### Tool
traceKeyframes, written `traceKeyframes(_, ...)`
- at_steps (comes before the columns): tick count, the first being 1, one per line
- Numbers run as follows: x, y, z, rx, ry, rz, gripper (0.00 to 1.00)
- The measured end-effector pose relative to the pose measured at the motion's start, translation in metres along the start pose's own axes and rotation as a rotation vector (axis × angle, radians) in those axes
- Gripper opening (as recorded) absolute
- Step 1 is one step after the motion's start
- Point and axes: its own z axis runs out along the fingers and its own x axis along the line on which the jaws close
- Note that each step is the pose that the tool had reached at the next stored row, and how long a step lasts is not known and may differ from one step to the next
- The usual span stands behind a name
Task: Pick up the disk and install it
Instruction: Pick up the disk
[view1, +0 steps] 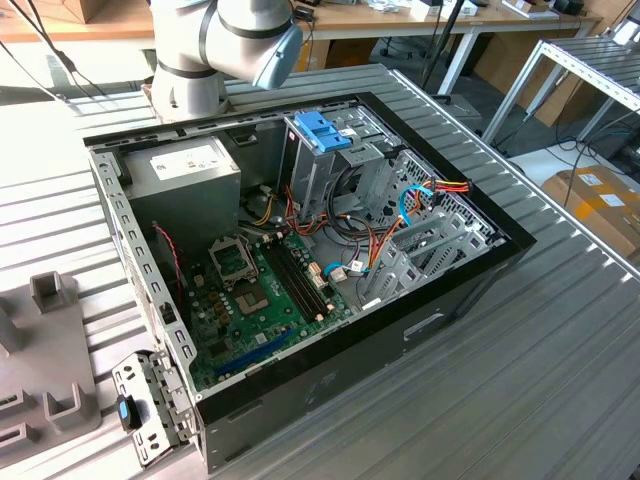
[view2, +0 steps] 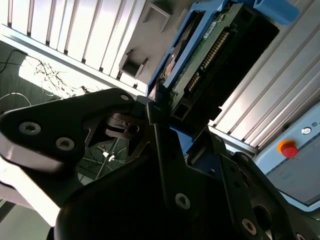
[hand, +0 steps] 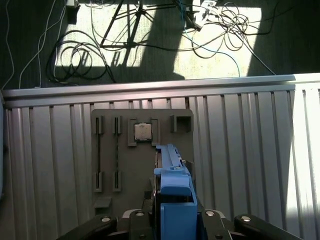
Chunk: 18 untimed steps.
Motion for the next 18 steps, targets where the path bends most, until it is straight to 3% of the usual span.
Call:
traceKeyframes(10,-0.0005,0.0003,-0.005,-0.0001,0.0016,-0.004,0.37)
traceKeyframes(12,-0.0004,0.0005,-0.0051,-0.0018,0.0034,-0.023,0.37)
traceKeyframes(14,-0.0004,0.0005,-0.0051,-0.0069,0.0073,-0.084,0.37)
traceKeyframes(18,-0.0006,0.0028,-0.0046,-0.0076,0.0078,-0.091,0.37)
